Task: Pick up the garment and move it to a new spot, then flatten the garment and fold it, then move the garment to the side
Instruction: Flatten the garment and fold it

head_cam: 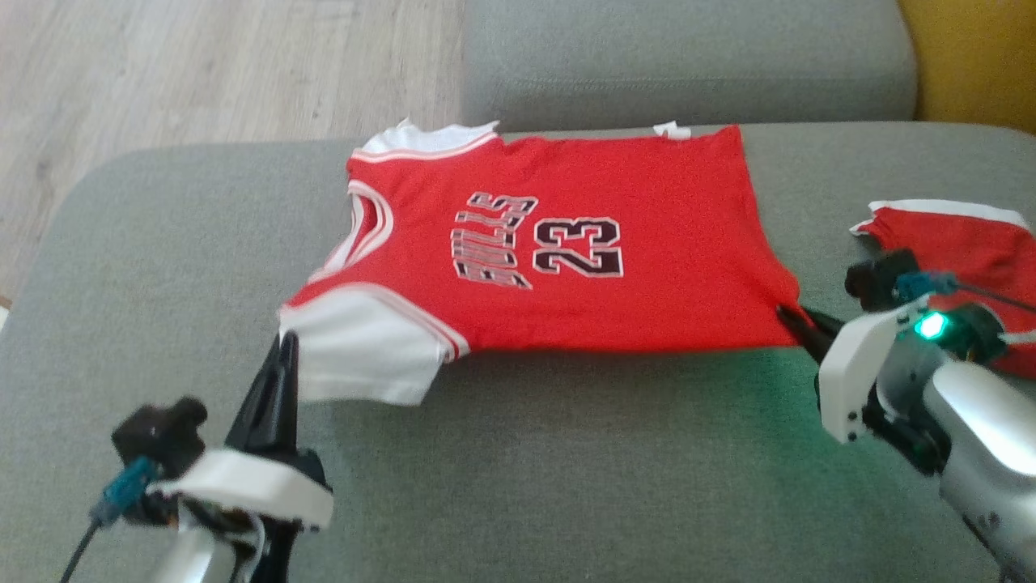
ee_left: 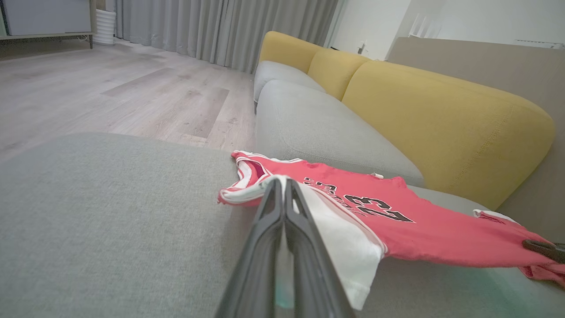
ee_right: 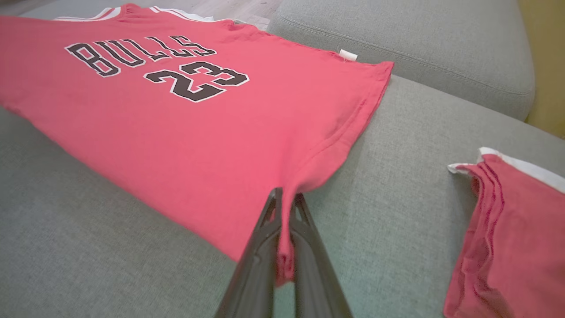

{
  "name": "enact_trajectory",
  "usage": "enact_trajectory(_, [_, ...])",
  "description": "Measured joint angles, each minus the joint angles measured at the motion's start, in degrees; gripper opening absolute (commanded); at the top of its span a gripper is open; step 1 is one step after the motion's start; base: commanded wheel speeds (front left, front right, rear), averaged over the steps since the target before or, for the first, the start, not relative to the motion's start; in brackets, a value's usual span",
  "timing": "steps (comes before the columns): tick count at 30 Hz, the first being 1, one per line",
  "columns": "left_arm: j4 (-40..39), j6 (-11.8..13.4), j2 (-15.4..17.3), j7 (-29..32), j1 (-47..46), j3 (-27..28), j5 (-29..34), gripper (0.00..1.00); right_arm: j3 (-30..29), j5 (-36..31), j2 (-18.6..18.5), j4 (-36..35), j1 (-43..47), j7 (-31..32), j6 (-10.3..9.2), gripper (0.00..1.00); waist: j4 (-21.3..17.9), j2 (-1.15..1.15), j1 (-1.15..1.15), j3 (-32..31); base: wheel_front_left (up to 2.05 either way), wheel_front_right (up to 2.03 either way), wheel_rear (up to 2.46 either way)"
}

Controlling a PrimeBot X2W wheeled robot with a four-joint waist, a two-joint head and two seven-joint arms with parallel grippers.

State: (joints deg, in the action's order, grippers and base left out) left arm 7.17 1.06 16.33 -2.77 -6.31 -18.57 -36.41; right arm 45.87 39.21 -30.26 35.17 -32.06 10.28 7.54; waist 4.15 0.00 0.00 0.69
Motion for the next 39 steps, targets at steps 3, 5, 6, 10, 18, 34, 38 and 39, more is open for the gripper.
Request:
enact_trajectory(3, [-3.5,1.7,0.5,0.8,4.8,0.0,-0.7,0.00,-0.1,1.1,-0.7,-2.2,3.2,0.5,0.00,0.00,-0.6,0.00,0.00,-1.7,0.00,0.00,0.00])
enact_trajectory(5, [-5.6,2.6,0.8,0.8,7.2,0.3,-1.0,0.00,-0.5,1.5,-1.2,-3.7,4.8,0.9,0.00,0.00,-1.2,0.00,-0.01,-2.3,0.00,0.00,0.00])
enact_trajectory(6, [-6.8,3.1,1.0,0.8,8.3,0.4,-1.3,0.00,-0.8,1.7,-1.4,-4.4,5.5,1.4,0.00,0.00,-1.5,0.00,0.00,-2.5,0.00,0.00,0.00])
enact_trajectory(10, [-11.3,4.7,1.3,0.8,11.5,1.3,-1.9,0.00,-2.9,2.2,-2.6,-7.8,8.3,2.6,0.00,0.00,-2.3,0.00,0.00,-2.9,0.00,0.00,0.00])
enact_trajectory(18, [-14.3,6.0,1.5,1.3,12.2,1.9,-2.3,0.00,-8.5,1.0,-2.9,-12.8,11.8,4.7,0.00,0.00,-2.6,0.00,0.00,-1.4,0.00,0.00,0.00])
enact_trajectory(34, [-6.2,3.9,2.7,3.8,-1.7,0.6,-0.3,0.00,-16.5,-5.4,1.7,-15.8,11.0,11.6,0.00,0.00,-3.2,0.00,0.01,5.3,0.00,0.00,0.00])
enact_trajectory(38, [-2.7,3.4,3.0,4.8,-5.7,-0.1,0.7,0.00,-18.0,-6.1,2.9,-14.7,8.5,13.8,0.00,0.00,-3.0,0.00,0.01,6.9,0.00,0.00,0.00])
enact_trajectory(39, [-1.6,3.1,3.1,5.0,-6.6,-0.3,0.9,0.00,-18.1,-6.1,3.2,-14.3,7.7,14.4,0.00,0.00,-3.0,0.00,0.01,7.3,0.00,0.00,0.00])
